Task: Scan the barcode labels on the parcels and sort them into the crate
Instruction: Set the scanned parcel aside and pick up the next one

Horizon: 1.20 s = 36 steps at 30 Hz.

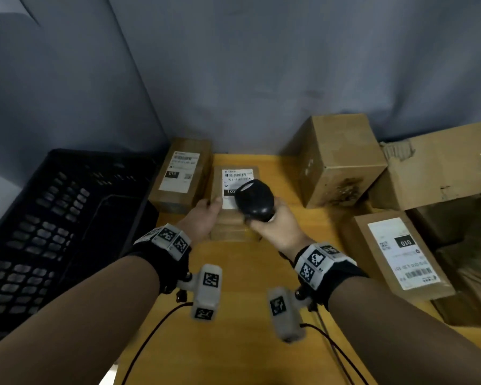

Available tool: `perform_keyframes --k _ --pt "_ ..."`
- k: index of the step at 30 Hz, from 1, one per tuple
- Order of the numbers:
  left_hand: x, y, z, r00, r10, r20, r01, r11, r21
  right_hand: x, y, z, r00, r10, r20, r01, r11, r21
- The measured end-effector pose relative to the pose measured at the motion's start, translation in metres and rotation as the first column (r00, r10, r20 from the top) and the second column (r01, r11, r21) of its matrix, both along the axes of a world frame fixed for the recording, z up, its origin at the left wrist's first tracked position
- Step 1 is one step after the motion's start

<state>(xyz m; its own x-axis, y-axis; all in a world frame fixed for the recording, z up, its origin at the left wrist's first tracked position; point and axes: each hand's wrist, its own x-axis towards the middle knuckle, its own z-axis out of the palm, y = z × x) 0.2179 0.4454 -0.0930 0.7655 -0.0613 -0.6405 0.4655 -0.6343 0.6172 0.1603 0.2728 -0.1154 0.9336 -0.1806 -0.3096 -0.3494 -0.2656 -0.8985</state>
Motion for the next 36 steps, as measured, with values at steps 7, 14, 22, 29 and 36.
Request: perform_keyframes --k 7,14,22,29,36 --pt "0.052 0.045 -0.002 0.852 -0.398 0.339 0.231 0.868 0.44 0.031 0.024 -0.025 0.97 0.199 -0.14 -0.237 0.9 -0.364" --pt "0.07 0.07 -0.009 0.805 -0.585 0.094 0.419 0.674 0.608 0.081 0.038 -0.018 0.983 0.105 -0.154 -0.168 0.857 -0.487" --pt "0.077 0.072 -0.015 0.809 -0.585 0.052 0.431 0.651 0.625 0.109 0.04 -0.022 0.988 0.046 -0.148 -0.107 0.891 -0.442" --pt "0.068 0.048 -0.008 0.869 -0.454 0.198 0.271 0.771 0.577 0.08 0.022 0.003 0.998 0.059 0.01 -0.047 0.879 -0.474" --pt "0.04 -0.045 0.022 0.794 -0.488 0.362 0.299 0.832 0.467 0.045 -0.057 0.058 0.974 -0.099 0.206 0.178 0.894 -0.412"
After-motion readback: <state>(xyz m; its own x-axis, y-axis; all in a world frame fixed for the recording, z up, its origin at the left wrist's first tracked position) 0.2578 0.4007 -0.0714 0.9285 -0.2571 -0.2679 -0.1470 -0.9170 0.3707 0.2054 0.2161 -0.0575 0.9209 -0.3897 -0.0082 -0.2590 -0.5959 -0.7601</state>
